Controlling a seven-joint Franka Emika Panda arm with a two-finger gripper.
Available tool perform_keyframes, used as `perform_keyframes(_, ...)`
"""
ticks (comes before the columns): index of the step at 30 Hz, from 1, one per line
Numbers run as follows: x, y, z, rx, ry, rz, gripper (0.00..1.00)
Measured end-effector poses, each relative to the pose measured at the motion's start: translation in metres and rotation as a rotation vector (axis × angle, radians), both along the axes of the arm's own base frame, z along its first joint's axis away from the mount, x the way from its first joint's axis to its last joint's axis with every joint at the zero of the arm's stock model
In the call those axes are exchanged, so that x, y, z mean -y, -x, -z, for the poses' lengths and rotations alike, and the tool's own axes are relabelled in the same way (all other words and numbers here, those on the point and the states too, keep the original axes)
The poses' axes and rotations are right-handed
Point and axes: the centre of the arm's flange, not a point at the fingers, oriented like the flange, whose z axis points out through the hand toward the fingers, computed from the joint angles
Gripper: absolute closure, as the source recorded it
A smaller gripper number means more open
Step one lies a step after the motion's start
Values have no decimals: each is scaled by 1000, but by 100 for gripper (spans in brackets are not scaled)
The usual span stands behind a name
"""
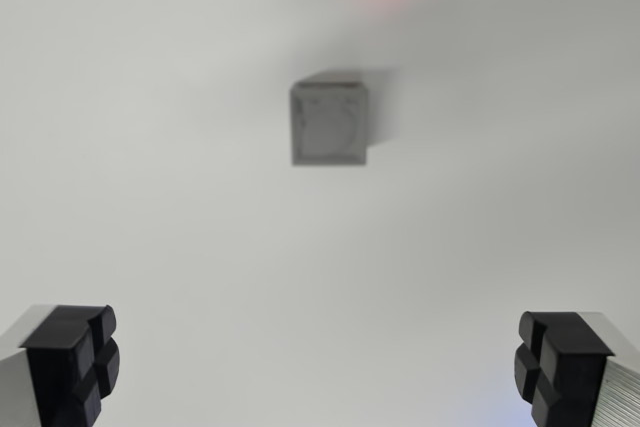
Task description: Destack cube
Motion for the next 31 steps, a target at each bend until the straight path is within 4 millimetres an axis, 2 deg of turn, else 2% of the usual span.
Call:
perform_keyframes(7,0,0,-5,0,0,0,0)
perform_keyframes(31,0,0,-5,-1,0,0,0)
